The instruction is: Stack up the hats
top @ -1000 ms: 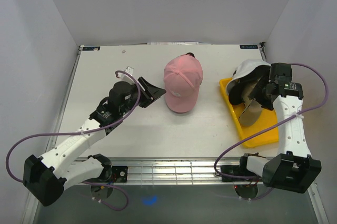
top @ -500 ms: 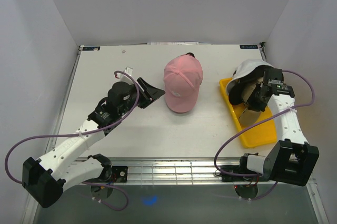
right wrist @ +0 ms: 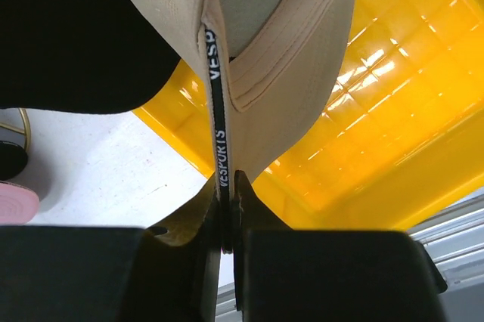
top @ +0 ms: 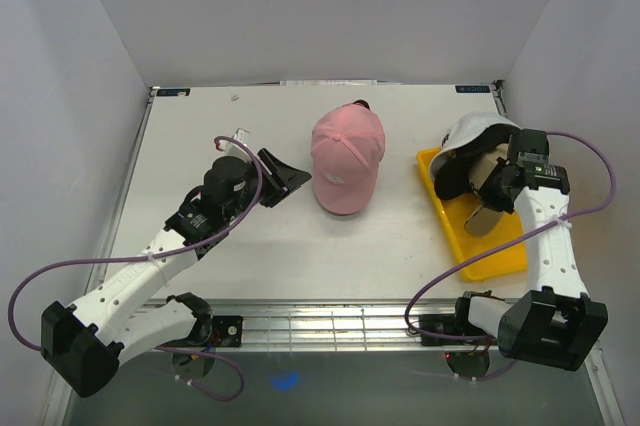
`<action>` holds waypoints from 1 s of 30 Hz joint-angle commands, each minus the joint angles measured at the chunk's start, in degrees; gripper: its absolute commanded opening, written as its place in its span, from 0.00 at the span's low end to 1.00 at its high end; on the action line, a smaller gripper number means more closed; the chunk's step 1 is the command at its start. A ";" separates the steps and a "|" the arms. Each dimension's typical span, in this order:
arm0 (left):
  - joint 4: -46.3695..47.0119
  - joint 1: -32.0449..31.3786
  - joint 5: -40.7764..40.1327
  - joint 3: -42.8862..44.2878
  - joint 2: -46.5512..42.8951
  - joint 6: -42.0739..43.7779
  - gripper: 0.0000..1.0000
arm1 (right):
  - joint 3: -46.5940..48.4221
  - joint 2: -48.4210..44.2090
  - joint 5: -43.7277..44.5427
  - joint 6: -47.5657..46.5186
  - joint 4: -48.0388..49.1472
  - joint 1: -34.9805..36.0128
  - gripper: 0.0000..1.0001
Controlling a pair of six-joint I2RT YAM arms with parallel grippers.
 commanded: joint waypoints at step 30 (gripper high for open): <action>0.94 0.26 3.96 10.15 2.50 4.20 0.65 | 39.17 1.98 -31.29 10.23 1.53 3.04 0.08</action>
